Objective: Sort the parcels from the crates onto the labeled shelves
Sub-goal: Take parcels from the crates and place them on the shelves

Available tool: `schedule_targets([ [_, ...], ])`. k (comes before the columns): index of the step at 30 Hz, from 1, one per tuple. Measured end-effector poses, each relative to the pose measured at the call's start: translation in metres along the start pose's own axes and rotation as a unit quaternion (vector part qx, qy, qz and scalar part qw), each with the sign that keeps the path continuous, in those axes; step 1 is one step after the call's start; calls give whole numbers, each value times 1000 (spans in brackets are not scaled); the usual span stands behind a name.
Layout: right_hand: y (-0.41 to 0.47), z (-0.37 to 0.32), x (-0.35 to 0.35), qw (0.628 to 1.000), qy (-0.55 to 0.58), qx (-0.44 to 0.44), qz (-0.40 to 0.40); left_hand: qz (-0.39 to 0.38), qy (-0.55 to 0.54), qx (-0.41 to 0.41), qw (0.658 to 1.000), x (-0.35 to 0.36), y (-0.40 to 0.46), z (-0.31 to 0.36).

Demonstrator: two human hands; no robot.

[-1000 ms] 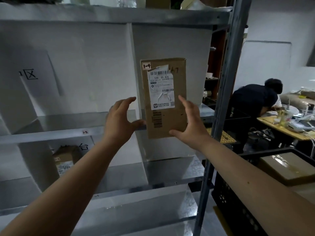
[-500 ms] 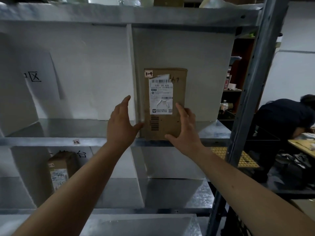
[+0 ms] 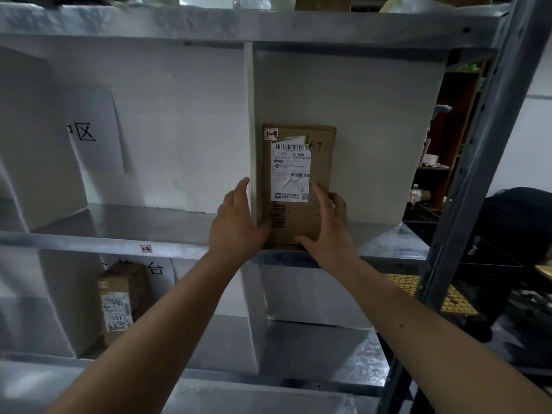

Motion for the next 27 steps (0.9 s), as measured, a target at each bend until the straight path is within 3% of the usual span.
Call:
schedule_targets([
  [9, -9, -8, 5, 999, -14, 30, 11, -7, -23, -1, 1000, -7, -18, -6],
  [15, -45, -23, 11, 997, -32, 55, 51, -57, -20, -10, 998, -21, -57, -17],
  [18, -85, -36, 15, 994, -50, 58, 82, -102, -15, 8, 995, -24, -88, -22],
  [21, -134, -53, 15, 992, -69, 87, 59, -151, 13, 31, 988, -23, -123, -28],
  [27, -252, -62, -13, 969, -101, 224, -3, -284, -26, 90, 954, -8, -194, -15],
])
Point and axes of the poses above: each hand's wrist, its own y-axis towards the middle knuckle, its own x-axis out of the palm, z = x × y, the point moved 1 cm from there along y, towards the middle knuckle, and after that the axes turned 1 degree about z, right-handed, at the moved point
